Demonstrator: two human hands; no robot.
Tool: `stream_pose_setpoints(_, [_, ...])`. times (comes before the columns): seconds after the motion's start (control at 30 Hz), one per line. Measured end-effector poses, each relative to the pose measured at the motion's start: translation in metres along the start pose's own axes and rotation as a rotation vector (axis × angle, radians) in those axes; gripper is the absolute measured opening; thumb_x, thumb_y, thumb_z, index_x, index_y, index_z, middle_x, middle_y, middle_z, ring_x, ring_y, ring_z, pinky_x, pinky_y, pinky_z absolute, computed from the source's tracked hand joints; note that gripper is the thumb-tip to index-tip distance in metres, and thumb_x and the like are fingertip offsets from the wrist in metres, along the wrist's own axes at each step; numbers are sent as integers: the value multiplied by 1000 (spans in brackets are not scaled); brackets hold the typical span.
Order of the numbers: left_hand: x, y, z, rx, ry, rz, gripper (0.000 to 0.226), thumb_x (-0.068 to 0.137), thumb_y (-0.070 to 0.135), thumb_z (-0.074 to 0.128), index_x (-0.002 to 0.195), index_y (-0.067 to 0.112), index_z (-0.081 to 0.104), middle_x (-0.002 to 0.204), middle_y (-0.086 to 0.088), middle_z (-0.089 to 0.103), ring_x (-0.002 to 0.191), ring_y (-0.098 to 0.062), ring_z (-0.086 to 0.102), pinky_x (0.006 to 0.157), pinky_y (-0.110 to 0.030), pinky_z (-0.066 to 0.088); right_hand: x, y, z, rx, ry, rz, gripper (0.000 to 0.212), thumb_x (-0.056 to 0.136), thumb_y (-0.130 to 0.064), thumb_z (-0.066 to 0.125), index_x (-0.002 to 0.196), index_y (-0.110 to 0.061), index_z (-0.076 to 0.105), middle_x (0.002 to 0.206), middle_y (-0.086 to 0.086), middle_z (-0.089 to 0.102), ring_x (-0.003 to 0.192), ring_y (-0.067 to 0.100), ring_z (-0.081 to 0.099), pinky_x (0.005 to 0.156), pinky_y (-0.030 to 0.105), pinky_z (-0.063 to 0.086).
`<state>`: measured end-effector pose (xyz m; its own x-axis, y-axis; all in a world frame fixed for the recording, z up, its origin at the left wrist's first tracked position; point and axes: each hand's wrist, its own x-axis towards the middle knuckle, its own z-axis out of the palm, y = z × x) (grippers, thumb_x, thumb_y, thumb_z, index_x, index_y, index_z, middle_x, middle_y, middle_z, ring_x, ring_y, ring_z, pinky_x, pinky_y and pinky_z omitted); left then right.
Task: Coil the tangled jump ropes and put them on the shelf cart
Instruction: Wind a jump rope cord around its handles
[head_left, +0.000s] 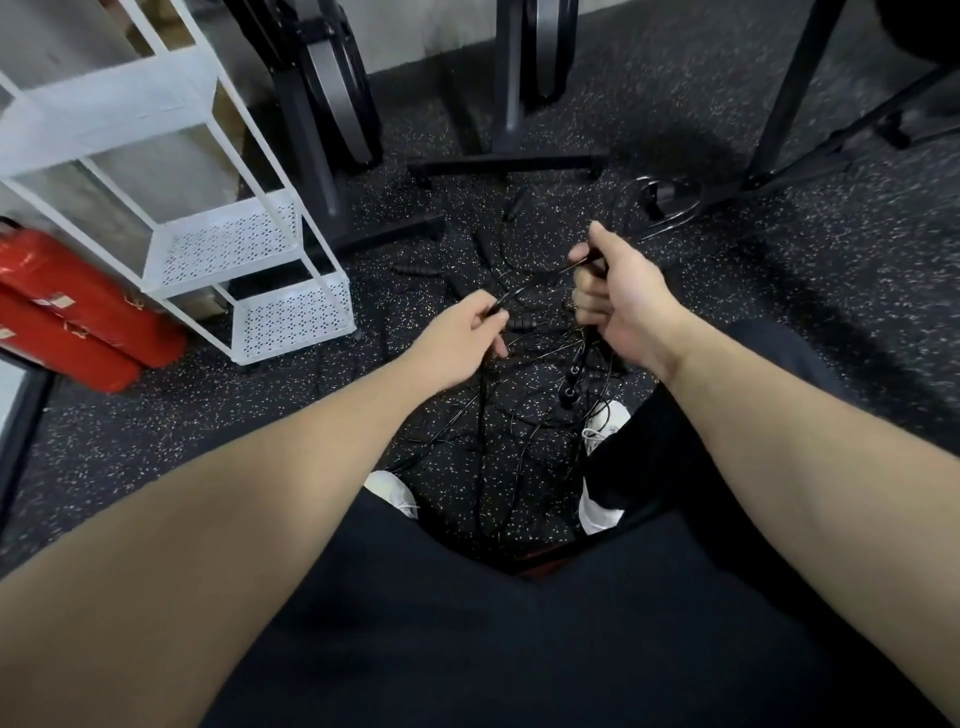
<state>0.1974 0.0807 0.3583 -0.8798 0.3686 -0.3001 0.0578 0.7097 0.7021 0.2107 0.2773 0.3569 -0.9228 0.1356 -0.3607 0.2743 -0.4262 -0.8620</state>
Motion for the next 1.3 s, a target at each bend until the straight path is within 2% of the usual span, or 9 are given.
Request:
stream_pose_setpoints(0.1, [3,4,-4,-4,44,32,18,111,30,42,114,21,57,79,2,61,62,-8,56,74,-30,55,2,1,-2,-11,48,-10,38,107,-46,44,89,-19,64,53,-7,24,50,11,16,53,28,13])
stream_pose_setpoints(0.23, [9,14,-7,-111,128,47,19,110,34,44,114,26,60,74,9,50,66,-13,44,68,-36,43,3,5,0,-123,52,35,58,99,-68,40,112,-21,71,54,-9,23,50,11,18,51,28,16])
stream_pose_setpoints(0.37, [15,31,-11,-260,173,41,14,109,32,46,112,26,58,73,11,47,63,-10,40,64,-30,42,-5,14,6,-481,-170,81,65,93,-77,35,125,-30,66,58,-7,26,53,12,24,50,27,25])
stream_pose_setpoints(0.53, [22,50,-18,-388,171,49,11,108,26,44,108,29,55,76,7,43,56,-8,36,51,-24,36,-11,31,11,-677,-403,129,38,79,-45,81,112,-30,69,73,0,50,57,10,33,51,28,24])
stream_pose_setpoints(0.67, [22,58,-17,-551,159,11,10,109,24,44,107,25,54,76,6,42,53,-6,35,51,-23,38,-12,36,15,-720,-394,122,21,86,-39,79,94,-21,71,60,-8,48,53,9,33,50,28,25])
stream_pose_setpoints(0.83, [19,62,-21,-736,192,3,14,110,16,41,111,19,55,74,3,54,60,-10,53,61,-27,54,-13,34,15,-681,-381,86,36,92,-37,74,67,-25,51,56,-6,42,50,12,32,50,29,26])
stream_pose_setpoints(1.07, [20,44,-19,-666,225,-37,19,104,40,58,118,27,59,119,4,70,109,-11,66,101,-37,56,-12,29,16,-507,-331,61,35,93,-38,71,61,-27,65,52,-10,39,47,10,28,49,26,22])
stream_pose_setpoints(1.17, [18,30,-11,-499,513,-16,22,101,37,61,119,26,55,129,6,54,102,5,53,86,-8,41,-8,27,15,-445,-236,45,28,93,-40,70,70,-26,70,54,-11,41,47,8,31,48,25,24])
stream_pose_setpoints(1.3, [6,9,2,-347,609,-23,18,101,31,60,108,17,51,119,-2,45,83,0,45,70,-8,35,-4,23,12,-295,-166,32,19,96,-40,66,96,-22,72,60,-8,47,46,7,27,45,23,24])
